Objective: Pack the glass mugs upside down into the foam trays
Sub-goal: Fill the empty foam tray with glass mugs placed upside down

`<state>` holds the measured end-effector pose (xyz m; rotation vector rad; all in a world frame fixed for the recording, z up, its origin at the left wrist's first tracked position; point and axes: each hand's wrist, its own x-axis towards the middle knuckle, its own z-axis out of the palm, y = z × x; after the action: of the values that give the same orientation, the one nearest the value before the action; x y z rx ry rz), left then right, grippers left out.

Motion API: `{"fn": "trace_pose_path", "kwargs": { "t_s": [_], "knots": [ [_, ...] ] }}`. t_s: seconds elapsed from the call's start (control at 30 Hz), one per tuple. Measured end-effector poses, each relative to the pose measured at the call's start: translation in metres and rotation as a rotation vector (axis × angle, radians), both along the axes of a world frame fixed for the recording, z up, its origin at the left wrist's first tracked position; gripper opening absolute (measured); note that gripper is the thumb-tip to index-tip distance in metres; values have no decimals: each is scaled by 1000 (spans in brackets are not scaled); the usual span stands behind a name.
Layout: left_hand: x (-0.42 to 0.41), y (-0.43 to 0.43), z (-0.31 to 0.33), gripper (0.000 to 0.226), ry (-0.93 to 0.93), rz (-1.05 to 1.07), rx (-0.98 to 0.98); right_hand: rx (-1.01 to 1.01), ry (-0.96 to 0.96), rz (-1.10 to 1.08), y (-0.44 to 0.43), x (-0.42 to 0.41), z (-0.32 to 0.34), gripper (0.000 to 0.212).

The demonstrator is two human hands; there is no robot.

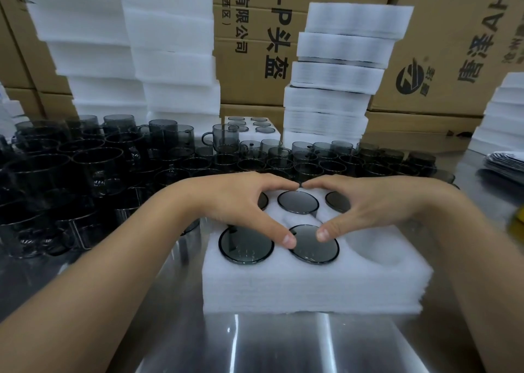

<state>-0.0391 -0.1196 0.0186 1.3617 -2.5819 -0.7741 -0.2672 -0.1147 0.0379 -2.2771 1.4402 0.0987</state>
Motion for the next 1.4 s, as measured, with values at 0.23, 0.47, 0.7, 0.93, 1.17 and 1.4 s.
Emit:
{"fn": "trace_pose_path", "kwargs": {
  "t_s": [0.23,0.47,0.7,0.93,1.17,1.4],
  "knots": [
    [1,-1,-1,101,-1,-18,-21,-283,-289,-202,-13,3,-8,64],
    [2,0,-2,90,30,-13,-11,-788,-374,-619,-51,-45,-20,16],
    [-4,1,-4,88,18,1,-42,-592,-278,-691,-60,-61,-34,42],
    [-8,0,-6,84,14,23,-37,-586,-127,-678,-67,-62,-46,43],
    [-8,-2,-8,55,41,22,-38,-648,-33,-721,-70,-63,-55,37],
    [-3,2,0,54,-26,63,-52,-635,-63,-699,-68,-62,-57,27]
  ]
}}
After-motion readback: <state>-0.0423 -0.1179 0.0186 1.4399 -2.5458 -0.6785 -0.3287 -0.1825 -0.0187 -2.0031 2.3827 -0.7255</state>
